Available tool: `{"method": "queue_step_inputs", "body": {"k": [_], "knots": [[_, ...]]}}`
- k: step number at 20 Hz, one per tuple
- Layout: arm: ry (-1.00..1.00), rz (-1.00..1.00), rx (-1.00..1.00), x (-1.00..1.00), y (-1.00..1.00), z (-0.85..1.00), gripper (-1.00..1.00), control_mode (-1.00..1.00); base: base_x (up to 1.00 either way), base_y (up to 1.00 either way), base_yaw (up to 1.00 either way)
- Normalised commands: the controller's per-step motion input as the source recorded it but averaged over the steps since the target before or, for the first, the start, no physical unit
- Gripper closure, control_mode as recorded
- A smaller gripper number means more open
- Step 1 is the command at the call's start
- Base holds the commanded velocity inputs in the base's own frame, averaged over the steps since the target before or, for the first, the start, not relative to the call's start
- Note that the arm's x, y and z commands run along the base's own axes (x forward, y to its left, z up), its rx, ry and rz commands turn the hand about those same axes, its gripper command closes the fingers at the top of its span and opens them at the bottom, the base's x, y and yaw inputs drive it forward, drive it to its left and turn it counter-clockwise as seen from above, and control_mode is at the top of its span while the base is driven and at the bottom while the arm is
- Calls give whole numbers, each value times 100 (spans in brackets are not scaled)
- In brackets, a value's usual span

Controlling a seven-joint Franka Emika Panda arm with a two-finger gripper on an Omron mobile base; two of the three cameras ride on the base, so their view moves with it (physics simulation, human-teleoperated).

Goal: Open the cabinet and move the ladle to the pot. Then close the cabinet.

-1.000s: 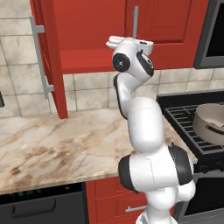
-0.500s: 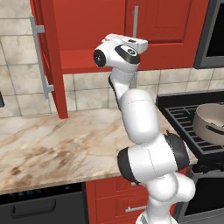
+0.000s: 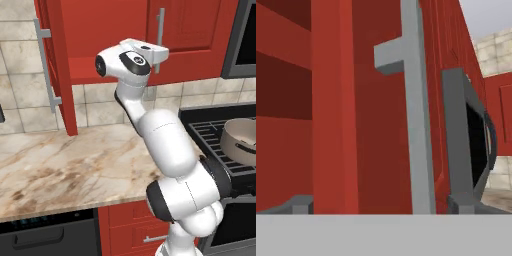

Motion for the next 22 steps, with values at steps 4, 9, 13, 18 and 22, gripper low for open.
{"method": "queue_step_inputs", "body": {"k": [4, 9, 13, 18, 22], "knots": [[0, -1, 6, -94, 0, 37, -100, -100, 0, 0, 0], [0, 0, 7, -70, 0, 29, -100, -100, 0, 0, 0], [0, 6, 13, -69, 3, 17, -100, -100, 0, 0, 0], [0, 23, 14, -83, 32, 4, -100, -100, 0, 0, 0], [0, 32, 11, -97, 53, 0, -100, -100, 0, 0, 0]]}}
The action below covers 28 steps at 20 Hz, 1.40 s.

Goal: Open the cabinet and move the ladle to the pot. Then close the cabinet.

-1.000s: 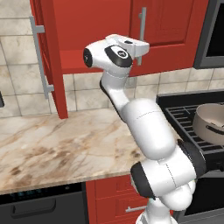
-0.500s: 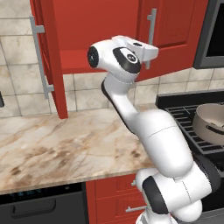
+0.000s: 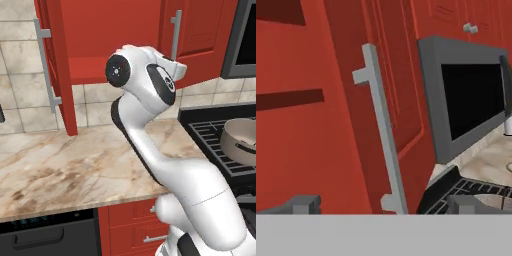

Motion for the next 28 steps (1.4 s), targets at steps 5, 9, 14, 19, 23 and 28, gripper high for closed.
{"method": "queue_step_inputs", "body": {"k": [5, 9, 14, 19, 23, 28], "knots": [[-1, 33, 6, -100, 56, 0, -100, -100, 0, 0, 0], [-7, 25, 0, -100, 62, 0, -100, -100, 0, 0, 0], [-4, 14, -2, -100, 74, 0, -100, -100, 0, 0, 0], [0, 3, -2, -99, 78, -5, -100, -100, 0, 0, 0], [0, 0, -2, -76, 73, -1, -100, -100, 0, 0, 0], [0, 0, -3, -26, 59, -1, -100, -100, 0, 0, 0]]}}
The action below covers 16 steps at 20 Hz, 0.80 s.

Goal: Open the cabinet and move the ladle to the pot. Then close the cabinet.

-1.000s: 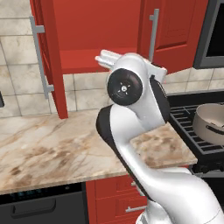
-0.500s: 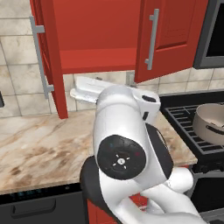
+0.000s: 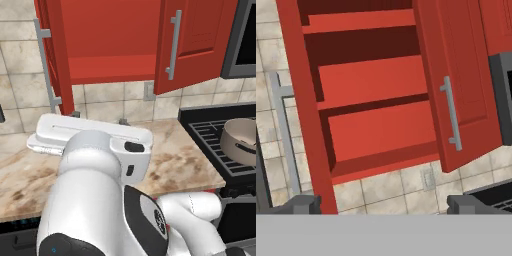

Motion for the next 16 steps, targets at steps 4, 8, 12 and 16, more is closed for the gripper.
{"method": "queue_step_inputs", "body": {"k": [4, 8, 12, 16], "knots": [[0, -7, -7, 6, 32, -13, -100, -100, 0, 0, 0], [0, -14, -9, 15, 14, -29, -100, -100, 0, 0, 0], [0, -19, -9, 18, 1, -35, -100, -100, 0, 0, 0], [0, -17, -7, 34, 0, -29, -100, -100, 0, 0, 0]]}}
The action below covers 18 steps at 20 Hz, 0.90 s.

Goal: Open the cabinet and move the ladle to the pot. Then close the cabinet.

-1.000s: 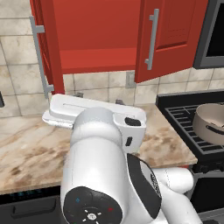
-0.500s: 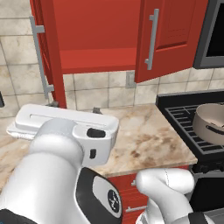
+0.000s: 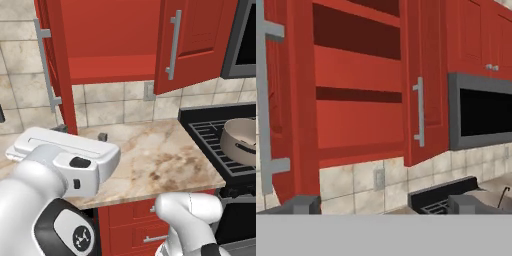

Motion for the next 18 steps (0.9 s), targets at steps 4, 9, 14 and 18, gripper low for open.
{"method": "queue_step_inputs", "body": {"k": [4, 9, 14, 18], "knots": [[0, -13, -5, 35, 0, -16, -100, -100, 0, 0, 0], [0, -11, -3, 36, 0, -6, -100, -100, 0, 0, 0], [0, -9, -4, 29, 2, -14, -100, -100, 0, 0, 0], [0, -8, -5, 30, 3, -18, -100, -100, 0, 0, 0]]}}
